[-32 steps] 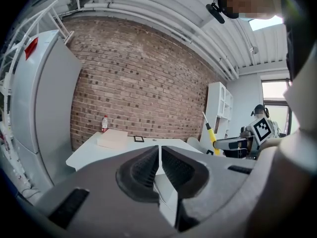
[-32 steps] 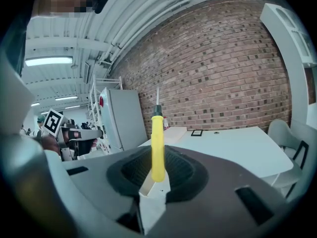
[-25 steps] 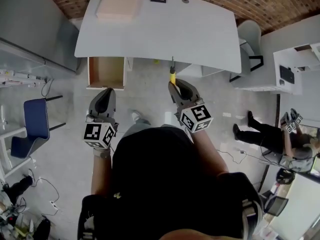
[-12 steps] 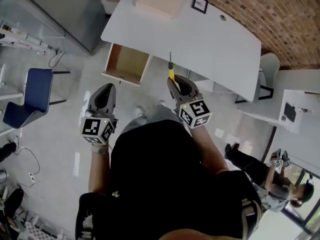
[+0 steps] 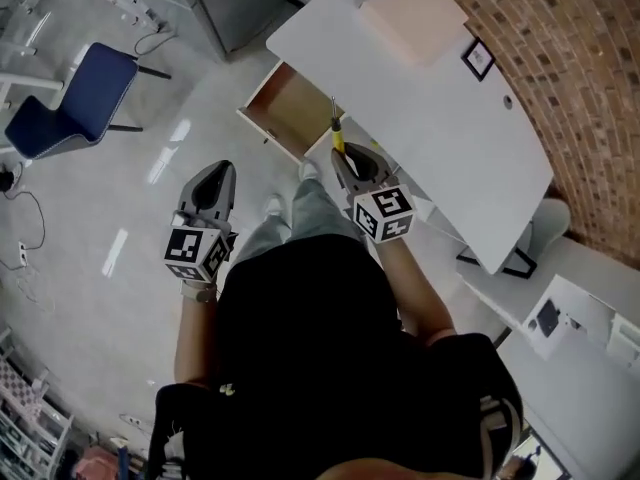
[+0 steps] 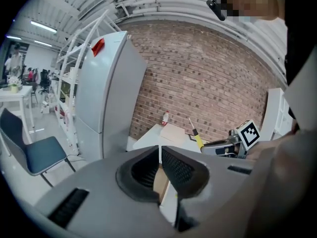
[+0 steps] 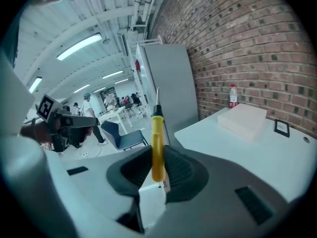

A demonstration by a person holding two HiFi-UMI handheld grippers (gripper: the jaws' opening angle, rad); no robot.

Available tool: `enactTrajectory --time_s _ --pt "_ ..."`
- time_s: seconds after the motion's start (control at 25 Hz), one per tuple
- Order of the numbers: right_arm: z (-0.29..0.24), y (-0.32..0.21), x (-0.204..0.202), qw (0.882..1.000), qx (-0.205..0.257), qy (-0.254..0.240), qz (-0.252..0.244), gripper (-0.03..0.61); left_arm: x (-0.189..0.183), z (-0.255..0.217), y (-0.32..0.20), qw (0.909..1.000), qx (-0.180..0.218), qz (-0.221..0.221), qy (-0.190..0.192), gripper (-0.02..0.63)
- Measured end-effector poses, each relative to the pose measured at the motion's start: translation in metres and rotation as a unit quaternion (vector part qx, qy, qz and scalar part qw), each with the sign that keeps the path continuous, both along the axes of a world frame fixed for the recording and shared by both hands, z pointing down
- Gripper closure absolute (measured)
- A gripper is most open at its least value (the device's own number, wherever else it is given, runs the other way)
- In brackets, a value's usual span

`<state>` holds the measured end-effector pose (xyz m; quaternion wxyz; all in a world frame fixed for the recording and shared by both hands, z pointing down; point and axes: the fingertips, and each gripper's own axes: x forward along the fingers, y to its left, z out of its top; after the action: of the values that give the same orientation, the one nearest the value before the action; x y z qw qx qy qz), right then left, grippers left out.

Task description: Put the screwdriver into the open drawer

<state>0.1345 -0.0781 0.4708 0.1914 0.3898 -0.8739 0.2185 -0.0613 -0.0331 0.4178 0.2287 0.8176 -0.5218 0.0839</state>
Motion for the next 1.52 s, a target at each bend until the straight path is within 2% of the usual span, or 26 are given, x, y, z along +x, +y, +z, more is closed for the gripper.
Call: enactTrajectory --time_s 0.2,0.44,0.68,0.84,1.04,1.24,1.44,1.52 --pt "0.036 -0.029 -0.033 0.996 -0.034 0.02 -0.077 0.494 -0.017 0.017 0.001 0.9975 -0.028 -0.065 -0.001 0.609" --pt "0.089 -0.055 -0.062 0.984 -0.08 0.046 -0.15 0.494 -0.03 0.037 0.005 0.9895 -0.053 -0.135 0.002 0.609" --pt "0.159 -0.06 -0.086 0.961 -0.148 0.081 -0.22 0.494 -0.039 0.06 0.035 0.9743 -0.094 -0.205 0.001 0.609" --pt "0.208 -0.058 -0.096 0.943 -0.171 0.12 -0.259 0.494 -0.047 0.074 0.058 0.9602 -0.115 -0.255 0.004 0.609" --pt "0.266 -0.061 -0.109 0.929 -0.187 0.157 -0.277 0.494 -0.06 0.091 0.077 0.9503 -0.128 -0.284 0.003 0.609" --pt "0.315 -0.053 -0.122 0.908 -0.205 0.196 -0.309 0.494 -0.068 0.108 0.105 0.9321 -0.153 -0.328 0.013 0.609" --pt "0.361 -0.049 -0.127 0.891 -0.223 0.235 -0.317 0.494 -0.073 0.126 0.125 0.9178 -0.176 -0.355 0.023 0.609" --pt "0.379 -0.055 -0.121 0.889 -0.232 0.242 -0.312 0.494 -0.066 0.133 0.124 0.9147 -0.182 -0.36 0.024 0.609"
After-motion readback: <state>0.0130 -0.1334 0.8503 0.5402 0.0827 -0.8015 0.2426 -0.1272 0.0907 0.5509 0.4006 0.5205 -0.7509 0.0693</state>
